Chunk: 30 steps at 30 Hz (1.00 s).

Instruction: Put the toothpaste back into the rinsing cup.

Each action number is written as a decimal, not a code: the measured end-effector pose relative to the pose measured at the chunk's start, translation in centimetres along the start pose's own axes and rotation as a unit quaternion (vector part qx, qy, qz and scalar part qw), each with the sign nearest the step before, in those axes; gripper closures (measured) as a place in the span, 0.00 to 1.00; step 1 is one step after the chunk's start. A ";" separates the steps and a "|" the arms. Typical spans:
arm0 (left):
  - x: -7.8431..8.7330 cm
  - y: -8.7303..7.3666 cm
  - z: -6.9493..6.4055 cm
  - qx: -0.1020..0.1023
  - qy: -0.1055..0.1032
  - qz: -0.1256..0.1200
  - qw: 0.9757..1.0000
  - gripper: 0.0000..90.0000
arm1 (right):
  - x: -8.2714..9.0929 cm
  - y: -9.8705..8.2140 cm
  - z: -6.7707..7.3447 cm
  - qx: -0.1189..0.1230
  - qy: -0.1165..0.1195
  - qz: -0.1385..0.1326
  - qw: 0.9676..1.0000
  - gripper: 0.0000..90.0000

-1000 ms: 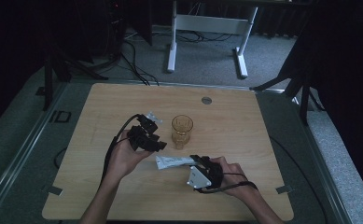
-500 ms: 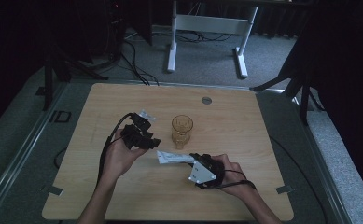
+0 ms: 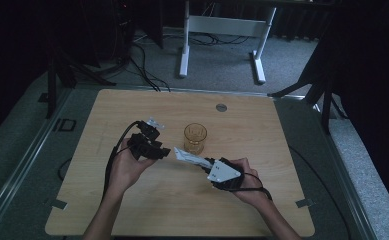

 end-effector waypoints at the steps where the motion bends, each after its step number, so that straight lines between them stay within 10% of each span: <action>1: 0.0 0.0 0.0 0.001 0.000 0.000 1.000 0.64 | -0.1 0.0 -0.1 -0.004 0.001 -0.001 1.000 0.78; 14: -0.3 -0.1 -0.1 0.002 0.001 0.003 1.000 0.64 | -0.9 0.4 -2.0 -0.089 0.026 -0.027 0.995 0.78; 30: -0.1 -0.3 0.1 0.004 0.003 0.001 1.000 0.64 | -2.1 2.3 -4.0 -0.170 0.056 -0.071 0.981 0.78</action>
Point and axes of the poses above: each handheld gripper's, and its own axes: x roughly backward along the jaws, y roughly out of its top, z roughly to its left, the point moved 5 cm from there along -x, roughly forward along the jaws, and after that the axes turned 13 degrees about -x, right-handed, at the moved point
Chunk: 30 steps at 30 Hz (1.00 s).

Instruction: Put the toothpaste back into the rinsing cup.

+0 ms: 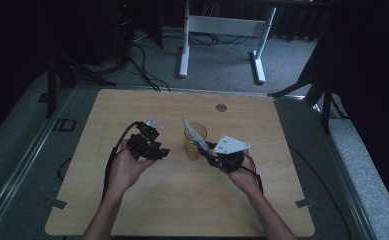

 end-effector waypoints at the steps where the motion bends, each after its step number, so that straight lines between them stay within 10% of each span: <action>1: 0.0 0.0 0.0 0.000 0.000 0.000 1.000 0.64 | -0.1 0.2 -0.1 -0.005 0.001 -0.004 1.000 0.78; 30: 0.1 -0.3 0.1 -0.001 0.002 -0.001 1.000 0.64 | -4.9 5.5 -3.1 -0.094 -0.005 -0.073 0.993 0.78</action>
Point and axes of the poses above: each handheld gripper's, and its own axes: x roughly backward along the jaws, y roughly out of its top, z roughly to its left, the point moved 5 cm from there along -x, roughly forward along the jaws, and after that the axes turned 13 degrees about -x, right-handed, at the moved point
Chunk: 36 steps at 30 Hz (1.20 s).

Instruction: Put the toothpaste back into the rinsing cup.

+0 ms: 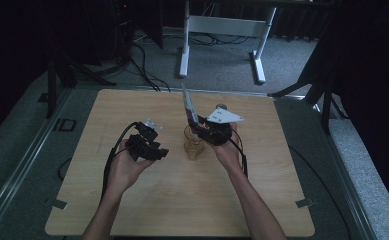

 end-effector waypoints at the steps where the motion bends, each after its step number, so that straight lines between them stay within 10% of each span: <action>1: 0.0 0.0 0.0 0.000 0.000 0.001 1.000 0.64 | 0.0 0.0 0.0 0.000 0.000 0.000 1.000 0.78; 27: -0.4 0.0 -0.3 0.000 0.000 0.000 1.000 0.64 | -2.7 -4.8 -2.4 -0.049 -0.031 0.050 0.997 0.72; 36: -0.4 -0.1 -0.3 -0.001 0.000 0.002 1.000 0.64 | -1.1 -4.1 -2.5 -0.058 -0.023 0.024 0.998 0.42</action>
Point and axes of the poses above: each handheld gripper's, and its own axes: x roughly backward along the jaws, y roughly out of its top, z roughly to its left, the point moved 5 cm from there along -x, roughly forward along the jaws, and after that the axes turned 13 degrees about -x, right-handed, at the moved point
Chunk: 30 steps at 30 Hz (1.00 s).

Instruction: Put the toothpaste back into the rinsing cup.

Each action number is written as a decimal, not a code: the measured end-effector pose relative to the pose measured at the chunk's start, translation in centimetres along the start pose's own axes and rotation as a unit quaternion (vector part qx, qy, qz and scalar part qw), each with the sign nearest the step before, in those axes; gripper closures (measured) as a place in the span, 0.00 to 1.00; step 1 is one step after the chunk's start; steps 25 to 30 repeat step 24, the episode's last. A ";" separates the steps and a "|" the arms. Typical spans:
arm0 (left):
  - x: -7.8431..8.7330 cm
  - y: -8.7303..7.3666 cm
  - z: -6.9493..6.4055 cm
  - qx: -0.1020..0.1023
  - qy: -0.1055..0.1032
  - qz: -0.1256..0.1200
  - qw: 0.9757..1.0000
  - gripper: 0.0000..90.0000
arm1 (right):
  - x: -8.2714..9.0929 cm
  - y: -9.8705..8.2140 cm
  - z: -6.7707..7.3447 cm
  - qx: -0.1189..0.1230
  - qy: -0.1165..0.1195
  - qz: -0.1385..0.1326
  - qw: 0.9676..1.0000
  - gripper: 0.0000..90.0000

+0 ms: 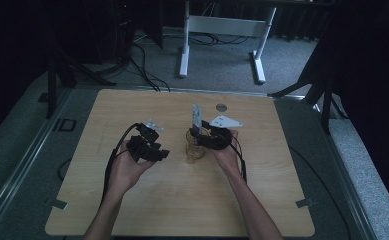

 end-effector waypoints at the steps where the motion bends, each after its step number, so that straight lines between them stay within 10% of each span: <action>1: 0.0 0.0 0.0 0.000 0.000 0.000 1.000 0.64 | 0.2 0.1 0.0 0.001 0.000 -0.001 1.000 0.42; 16: -0.1 -0.8 0.4 0.010 0.006 -0.003 1.000 0.63 | 4.8 0.2 -2.8 -0.026 -0.015 -0.010 0.999 0.34; 30: -0.2 -1.2 0.5 0.012 0.013 -0.006 1.000 0.61 | 5.5 -0.4 -4.1 -0.038 -0.040 -0.003 0.998 0.34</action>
Point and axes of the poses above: each handheld gripper's, and its own axes: x roughly backward along the jaws, y roughly out of its top, z roughly to its left, the point moved 5 cm from there along -x, roughly forward along the jaws, and after that the axes turned 13 degrees about -x, right-handed, at the moved point
